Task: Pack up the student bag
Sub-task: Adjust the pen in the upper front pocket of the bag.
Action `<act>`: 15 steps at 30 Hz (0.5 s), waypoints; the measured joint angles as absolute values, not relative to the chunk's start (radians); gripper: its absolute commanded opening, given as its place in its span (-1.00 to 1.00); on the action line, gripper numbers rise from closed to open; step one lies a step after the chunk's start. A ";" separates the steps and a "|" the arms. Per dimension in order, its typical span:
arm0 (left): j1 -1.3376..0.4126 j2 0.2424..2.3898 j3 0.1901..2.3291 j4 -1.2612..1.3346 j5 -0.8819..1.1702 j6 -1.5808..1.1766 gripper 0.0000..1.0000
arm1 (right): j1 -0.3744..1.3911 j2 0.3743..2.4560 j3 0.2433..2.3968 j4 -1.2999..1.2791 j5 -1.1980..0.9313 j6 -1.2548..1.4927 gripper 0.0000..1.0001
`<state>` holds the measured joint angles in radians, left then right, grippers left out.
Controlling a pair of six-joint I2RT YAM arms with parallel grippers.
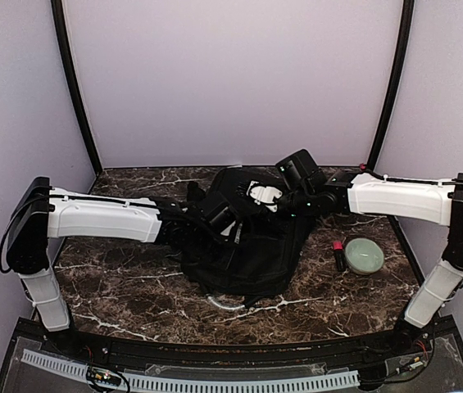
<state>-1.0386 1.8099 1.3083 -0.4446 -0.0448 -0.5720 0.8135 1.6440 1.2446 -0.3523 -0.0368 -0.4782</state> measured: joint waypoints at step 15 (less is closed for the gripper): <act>-0.994 1.927 1.443 -0.437 -0.104 -0.507 -1.00 | 0.812 1.644 1.241 -0.349 -0.038 -0.479 -1.00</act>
<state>-0.9939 1.9266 1.4425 -0.4366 -0.1036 -0.5072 0.8116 1.6436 1.2407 -0.3489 -0.0383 -0.4793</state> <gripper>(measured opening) 0.009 0.009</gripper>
